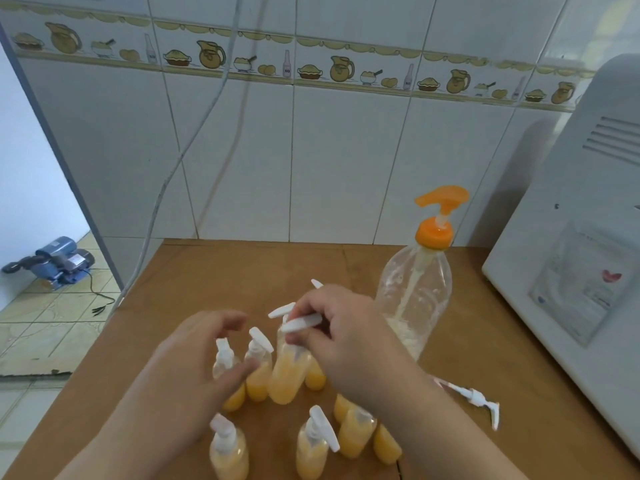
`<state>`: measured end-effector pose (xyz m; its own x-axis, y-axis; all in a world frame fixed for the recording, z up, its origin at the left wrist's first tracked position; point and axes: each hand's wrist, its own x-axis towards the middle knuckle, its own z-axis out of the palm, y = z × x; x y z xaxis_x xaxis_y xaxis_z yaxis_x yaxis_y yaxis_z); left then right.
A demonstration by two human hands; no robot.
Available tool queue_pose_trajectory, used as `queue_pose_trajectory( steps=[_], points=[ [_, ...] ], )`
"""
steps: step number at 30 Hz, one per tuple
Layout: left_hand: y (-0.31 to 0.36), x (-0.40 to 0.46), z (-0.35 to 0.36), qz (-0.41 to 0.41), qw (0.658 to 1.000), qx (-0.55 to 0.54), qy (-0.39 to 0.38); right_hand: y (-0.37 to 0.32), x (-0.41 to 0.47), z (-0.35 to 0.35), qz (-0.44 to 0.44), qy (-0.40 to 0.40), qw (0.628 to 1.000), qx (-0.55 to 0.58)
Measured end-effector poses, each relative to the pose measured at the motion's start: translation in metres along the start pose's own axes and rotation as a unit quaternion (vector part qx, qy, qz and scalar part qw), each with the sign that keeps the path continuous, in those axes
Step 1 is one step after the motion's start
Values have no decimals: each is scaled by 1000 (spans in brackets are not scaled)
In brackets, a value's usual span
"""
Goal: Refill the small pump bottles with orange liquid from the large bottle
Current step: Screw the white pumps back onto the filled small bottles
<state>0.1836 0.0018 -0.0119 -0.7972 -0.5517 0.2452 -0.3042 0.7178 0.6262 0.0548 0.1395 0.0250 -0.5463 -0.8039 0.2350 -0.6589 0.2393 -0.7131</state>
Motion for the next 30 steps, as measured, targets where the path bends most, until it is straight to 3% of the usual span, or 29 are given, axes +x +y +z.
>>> queue_pose_trajectory(
  steps=[7,12,14,17,19,21,22,24,26,28,30],
  points=[
    [-11,-5,-3,-13,999,2,49,25,-2,52,50,-138,974,-171],
    [-4,1,4,-5,1000,-2,29,19,-5,45,22,-213,959,-185],
    [2,8,4,1,1000,-3,21,13,-14,25,-6,-204,962,-180],
    [15,28,9,29,999,34,-24,7,-32,-23,28,-94,989,-108],
    [26,43,20,35,992,73,-93,12,-45,-53,70,89,993,-29],
    [37,57,34,31,976,128,-175,39,-57,-73,128,301,945,-2],
    [42,64,42,31,964,154,-213,58,-61,-77,177,350,919,-37],
    [52,75,58,22,938,190,-287,104,-68,-75,288,296,897,-157],
    [58,84,73,-11,912,211,-352,147,-75,-63,373,147,883,-244],
    [61,90,86,-37,893,221,-390,178,-82,-48,379,35,887,-261],
    [62,94,96,-43,880,247,-403,193,-87,-35,335,-12,906,-257]
  ],
)
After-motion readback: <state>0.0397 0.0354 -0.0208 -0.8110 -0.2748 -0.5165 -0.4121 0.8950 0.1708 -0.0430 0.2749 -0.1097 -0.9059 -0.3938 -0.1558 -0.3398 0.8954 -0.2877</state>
